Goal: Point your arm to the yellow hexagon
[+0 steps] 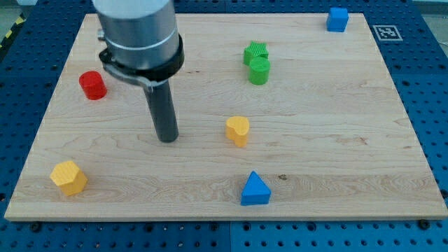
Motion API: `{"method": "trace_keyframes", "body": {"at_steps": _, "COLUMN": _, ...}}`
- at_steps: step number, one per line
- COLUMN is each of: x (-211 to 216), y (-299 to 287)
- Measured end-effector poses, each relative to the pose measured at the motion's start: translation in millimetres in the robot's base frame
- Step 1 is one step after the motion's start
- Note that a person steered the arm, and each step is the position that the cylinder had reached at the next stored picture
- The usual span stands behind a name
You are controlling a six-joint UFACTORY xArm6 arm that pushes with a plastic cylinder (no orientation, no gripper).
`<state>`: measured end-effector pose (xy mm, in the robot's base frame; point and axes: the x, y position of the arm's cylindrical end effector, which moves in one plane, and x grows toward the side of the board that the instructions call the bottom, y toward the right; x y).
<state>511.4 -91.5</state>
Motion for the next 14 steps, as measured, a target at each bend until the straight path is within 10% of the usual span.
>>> {"method": "trace_keyframes", "body": {"at_steps": 2, "x": 56, "y": 7}}
{"method": "trace_keyframes", "body": {"at_steps": 8, "x": -18, "y": -205}}
{"method": "trace_keyframes", "body": {"at_steps": 11, "x": 89, "y": -193}}
{"method": "trace_keyframes", "body": {"at_steps": 14, "x": 105, "y": -145}}
